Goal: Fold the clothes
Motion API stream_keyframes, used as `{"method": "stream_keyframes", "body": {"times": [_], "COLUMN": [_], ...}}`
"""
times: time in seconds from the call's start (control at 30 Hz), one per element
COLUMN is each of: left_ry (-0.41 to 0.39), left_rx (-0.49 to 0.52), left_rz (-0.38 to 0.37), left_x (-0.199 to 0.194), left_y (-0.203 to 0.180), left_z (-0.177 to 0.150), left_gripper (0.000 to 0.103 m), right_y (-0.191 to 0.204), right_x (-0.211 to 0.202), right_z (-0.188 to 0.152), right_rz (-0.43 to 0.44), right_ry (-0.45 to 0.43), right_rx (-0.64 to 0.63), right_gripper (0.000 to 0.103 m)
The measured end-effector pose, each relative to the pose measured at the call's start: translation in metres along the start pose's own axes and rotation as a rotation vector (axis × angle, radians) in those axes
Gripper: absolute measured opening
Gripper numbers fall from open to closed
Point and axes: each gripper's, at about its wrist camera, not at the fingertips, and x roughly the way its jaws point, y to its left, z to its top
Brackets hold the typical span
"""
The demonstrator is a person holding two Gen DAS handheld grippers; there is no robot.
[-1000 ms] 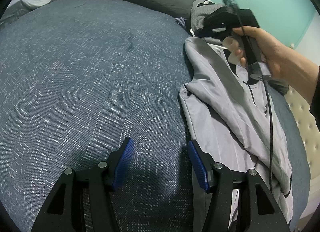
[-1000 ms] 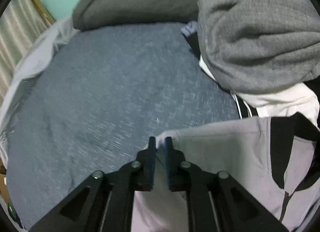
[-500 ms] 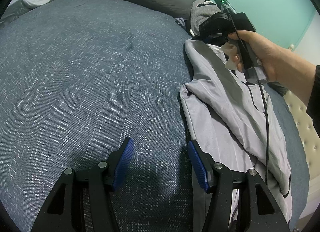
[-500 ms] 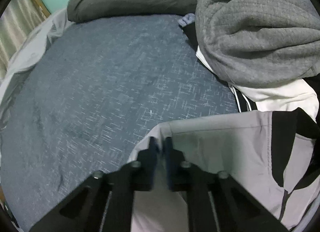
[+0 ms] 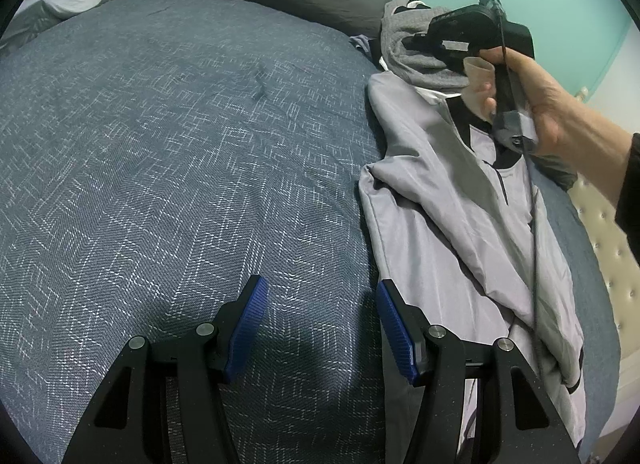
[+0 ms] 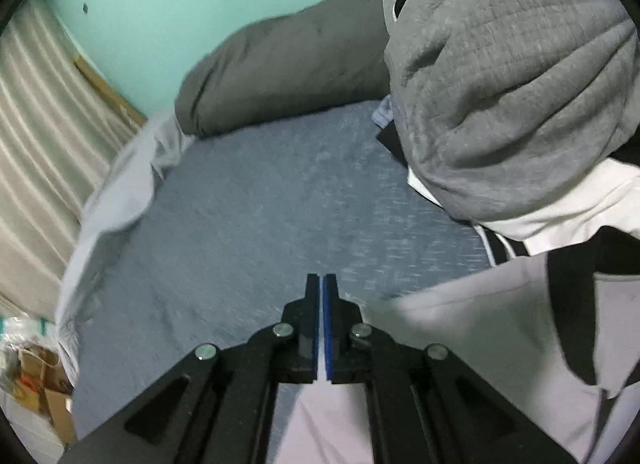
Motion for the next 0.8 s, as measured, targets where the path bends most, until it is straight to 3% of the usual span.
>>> {"method": "stream_keyframes", "body": {"times": [0.27, 0.33, 0.4, 0.47, 0.6, 0.8], "left_ry": [-0.001, -0.001, -0.001, -0.001, -0.005, -0.017], "left_rx": [-0.011, -0.012, -0.011, -0.007, 0.003, 0.043], "left_rz": [0.004, 0.007, 0.013, 0.020, 0.043, 0.062], "left_x": [0.001, 0.006, 0.013, 0.017, 0.014, 0.005], "left_y": [0.002, -0.001, -0.005, -0.008, -0.013, -0.026], "left_z": [0.009, 0.007, 0.004, 0.005, 0.004, 0.004], "left_gripper": [0.061, 0.061, 0.061, 0.061, 0.061, 0.061], "right_y": [-0.049, -0.066, -0.082, -0.096, -0.136, -0.168], "right_x": [-0.063, -0.095, -0.127, -0.157, -0.217, -0.271], "right_z": [-0.036, -0.056, -0.077, -0.099, -0.154, -0.228], "right_rz": [0.006, 0.008, 0.001, -0.018, -0.084, -0.173], "right_ry": [0.057, 0.056, 0.053, 0.049, 0.047, 0.043], "right_rx": [0.036, 0.041, 0.042, 0.039, 0.079, 0.149], "right_gripper": [0.005, 0.009, 0.025, 0.034, 0.035, 0.036]}}
